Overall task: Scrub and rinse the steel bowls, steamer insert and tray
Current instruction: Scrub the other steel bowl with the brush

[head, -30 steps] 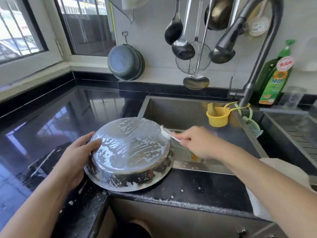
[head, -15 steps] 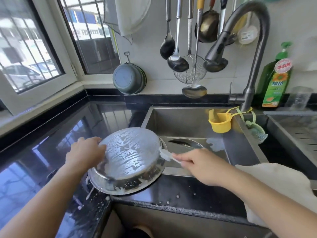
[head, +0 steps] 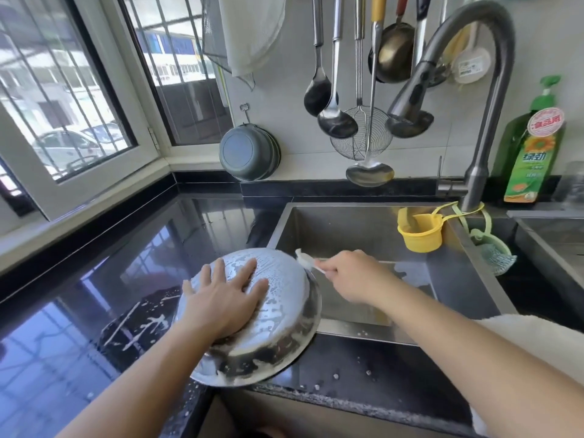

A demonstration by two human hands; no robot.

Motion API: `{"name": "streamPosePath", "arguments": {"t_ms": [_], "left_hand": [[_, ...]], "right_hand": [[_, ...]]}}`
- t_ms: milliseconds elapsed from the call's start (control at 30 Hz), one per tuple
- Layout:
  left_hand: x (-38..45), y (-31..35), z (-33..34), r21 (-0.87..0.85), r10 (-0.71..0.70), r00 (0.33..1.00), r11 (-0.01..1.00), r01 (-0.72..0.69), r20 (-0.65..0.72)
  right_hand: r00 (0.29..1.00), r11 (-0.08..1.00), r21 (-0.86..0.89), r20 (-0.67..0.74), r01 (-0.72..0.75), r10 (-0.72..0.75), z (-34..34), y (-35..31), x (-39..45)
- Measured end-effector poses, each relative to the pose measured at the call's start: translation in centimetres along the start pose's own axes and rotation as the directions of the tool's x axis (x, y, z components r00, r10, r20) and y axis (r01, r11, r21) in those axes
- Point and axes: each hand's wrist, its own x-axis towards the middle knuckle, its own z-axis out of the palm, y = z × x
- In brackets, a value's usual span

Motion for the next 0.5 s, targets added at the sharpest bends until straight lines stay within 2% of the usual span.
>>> {"name": "streamPosePath", "arguments": {"t_ms": [167,267,333,367,467,500], "left_hand": [[-2.4,-3.5,0.2,0.066,0.221,0.975,0.973,-0.222,0.027],[-1.7,-4.7,-0.2,0.034,0.29,0.955,0.956,-0.293,0.06],[-1.1,-4.7,-0.4,0.031,0.314,0.947,0.948,-0.317,0.062],[-0.9,-4.6,-0.3,0.028,0.318,0.946,0.947,-0.321,0.064],[-0.7,-4.4,-0.1,0.031,0.301,0.951,0.952,-0.304,0.07],[-0.6,-4.3,-0.1,0.034,0.291,0.954,0.955,-0.294,0.072]], "right_hand": [[0.994,0.992,0.119,0.099,0.032,-0.044,1.5,0.9,-4.7],[0.979,0.959,0.275,0.161,0.073,-0.121,2.1,0.2,-10.4],[0.969,0.947,0.301,0.181,0.109,-0.169,2.9,-1.0,-13.0],[0.973,0.957,0.268,0.162,0.115,-0.162,3.5,-1.7,-14.0],[0.998,0.978,0.203,-0.038,0.05,-0.043,5.1,-2.8,-14.5],[0.999,0.979,0.205,-0.051,0.013,-0.003,5.5,-3.1,-14.4]]}}
